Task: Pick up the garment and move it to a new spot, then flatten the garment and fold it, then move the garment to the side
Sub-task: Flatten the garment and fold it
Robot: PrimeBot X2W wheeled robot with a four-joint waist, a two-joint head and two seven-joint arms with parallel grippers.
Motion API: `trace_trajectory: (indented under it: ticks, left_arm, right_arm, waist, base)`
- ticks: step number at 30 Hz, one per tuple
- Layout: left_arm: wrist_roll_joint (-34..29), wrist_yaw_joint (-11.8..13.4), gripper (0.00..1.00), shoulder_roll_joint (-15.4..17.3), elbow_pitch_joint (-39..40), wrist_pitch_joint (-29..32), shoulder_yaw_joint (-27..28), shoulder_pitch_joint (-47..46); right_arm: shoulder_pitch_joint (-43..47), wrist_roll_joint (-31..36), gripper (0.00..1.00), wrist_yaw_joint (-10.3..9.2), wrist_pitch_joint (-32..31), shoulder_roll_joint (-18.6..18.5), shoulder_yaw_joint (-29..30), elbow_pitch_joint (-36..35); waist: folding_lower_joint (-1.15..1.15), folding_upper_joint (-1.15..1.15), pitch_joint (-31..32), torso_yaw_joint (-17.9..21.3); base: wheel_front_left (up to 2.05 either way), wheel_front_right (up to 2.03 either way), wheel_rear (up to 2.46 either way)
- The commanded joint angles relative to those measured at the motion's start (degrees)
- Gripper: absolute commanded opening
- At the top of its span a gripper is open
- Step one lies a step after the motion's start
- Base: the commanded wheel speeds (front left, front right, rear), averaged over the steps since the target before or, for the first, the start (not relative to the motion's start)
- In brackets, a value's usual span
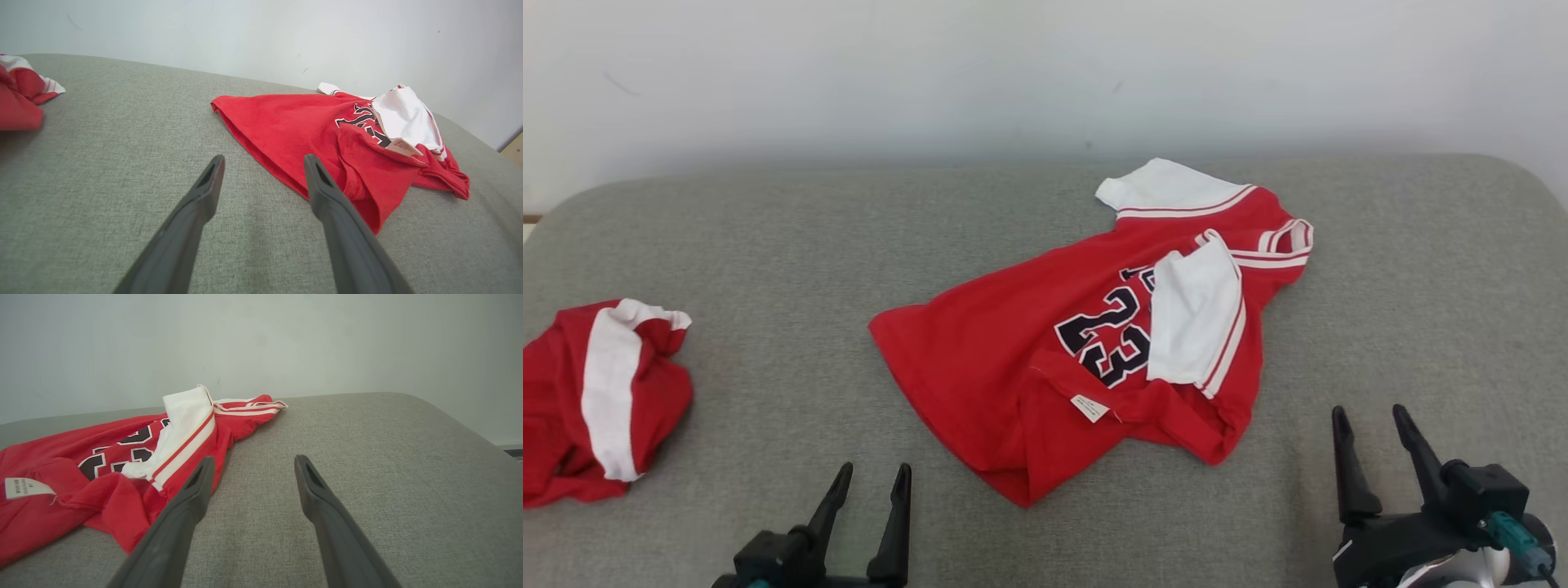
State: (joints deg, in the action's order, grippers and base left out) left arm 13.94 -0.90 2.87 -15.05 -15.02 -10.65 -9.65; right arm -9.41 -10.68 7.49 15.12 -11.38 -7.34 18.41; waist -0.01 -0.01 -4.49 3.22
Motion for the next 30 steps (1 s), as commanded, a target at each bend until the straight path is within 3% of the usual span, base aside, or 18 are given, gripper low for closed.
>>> trace_trajectory:
  ticks: [1,13,22,25,26,27,28,29,30]
  left_arm:
    - [0.0,0.1,1.0,0.0,-0.5,-0.2,0.2,-1.2]
    - [2.0,-1.2,1.0,0.1,-15.4,-0.2,0.7,-16.3]
    - [4.1,1.1,1.0,0.0,-28.5,-0.1,1.9,-23.2]
    - [5.5,-0.2,1.0,0.0,-30.8,0.0,1.0,-24.5]
    - [6.4,-0.8,0.91,0.0,-31.3,0.0,0.6,-24.8]
    - [7.0,-1.2,0.64,-0.1,-31.9,0.0,0.3,-25.1]
    - [6.8,-1.5,0.16,-0.1,-32.5,0.0,-0.2,-25.5]
    - [7.1,-1.7,0.0,-0.1,-33.0,0.0,-0.5,-25.9]
    - [7.1,-1.8,0.0,-0.1,-33.5,0.1,-0.8,-26.2]
  right_arm:
    - [0.9,-0.6,1.0,0.0,0.0,0.1,-0.8,-0.4]
    - [-1.9,-2.8,1.0,0.0,0.0,-0.3,-2.4,-1.0]
    - [-2.6,-2.8,1.0,0.0,0.0,0.0,-1.9,-0.9]
    - [-2.5,-2.5,1.0,0.0,0.0,0.3,-1.7,-1.1]
    - [-2.6,-2.5,1.0,0.0,0.0,0.3,-1.6,-1.1]
    - [-2.8,-2.6,1.0,0.0,0.0,0.3,-1.6,-1.0]
    - [-3.0,-2.7,1.0,0.0,0.0,0.3,-1.6,-0.9]
    - [-3.2,-2.7,1.0,0.0,0.0,0.4,-1.6,-0.8]
    - [-3.5,-2.8,1.0,0.0,0.0,0.5,-1.6,-0.7]
  waist:
    - [0.01,0.01,-0.7,1.7]
    - [0.01,0.01,-6.3,6.3]
    - [0.01,0.01,-8.3,7.9]
    - [0.01,0.01,-8.7,7.9]
    - [0.01,0.01,-8.9,7.8]
    - [0.01,0.01,-9.0,7.8]
    - [0.01,0.01,-9.2,7.8]
    - [0.01,0.01,-9.4,7.7]
    - [0.01,0.01,-9.5,7.7]
  base:
    - [0.0,0.0,0.0]
    - [0.0,0.0,0.0]
    - [0.0,0.0,0.0]
    - [0.0,0.0,0.0]
    - [0.0,0.0,0.0]
    - [0.0,0.0,0.0]
    - [0.0,0.0,0.0]
    - [0.0,0.0,0.0]
    - [0.0,0.0,0.0]
